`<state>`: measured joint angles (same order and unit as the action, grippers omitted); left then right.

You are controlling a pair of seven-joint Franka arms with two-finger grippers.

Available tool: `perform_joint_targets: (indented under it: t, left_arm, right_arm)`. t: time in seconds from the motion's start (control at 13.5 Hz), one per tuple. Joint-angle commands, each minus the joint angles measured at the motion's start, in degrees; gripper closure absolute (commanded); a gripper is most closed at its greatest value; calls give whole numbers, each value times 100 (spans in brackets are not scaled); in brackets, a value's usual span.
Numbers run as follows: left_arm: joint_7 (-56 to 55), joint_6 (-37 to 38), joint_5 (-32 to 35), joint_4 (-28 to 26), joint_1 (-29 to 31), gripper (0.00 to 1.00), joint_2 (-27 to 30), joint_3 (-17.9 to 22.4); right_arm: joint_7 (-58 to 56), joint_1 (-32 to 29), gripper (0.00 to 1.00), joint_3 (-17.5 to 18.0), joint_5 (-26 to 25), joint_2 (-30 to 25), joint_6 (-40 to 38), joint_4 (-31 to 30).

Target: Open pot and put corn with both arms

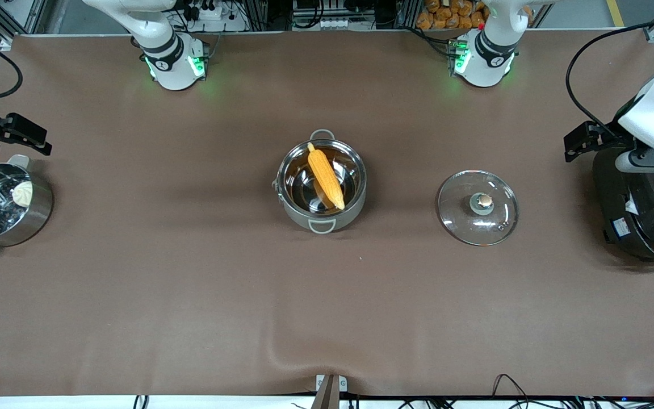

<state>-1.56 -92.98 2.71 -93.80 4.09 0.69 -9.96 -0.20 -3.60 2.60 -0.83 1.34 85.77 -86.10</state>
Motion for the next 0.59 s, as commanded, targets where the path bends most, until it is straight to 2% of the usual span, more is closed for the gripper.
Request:
perform_joint_targets:
  t: [0.0,0.52]
  left_arm:
    - [174,219,-104,19,66,0,160,-15]
    - [411,237,-104,46,-40,0,134,170]
  right_arm:
    - [90,-53,0,56,101,-90,1,-4]
    - [90,-35,0,56,110,-90,-16,-12]
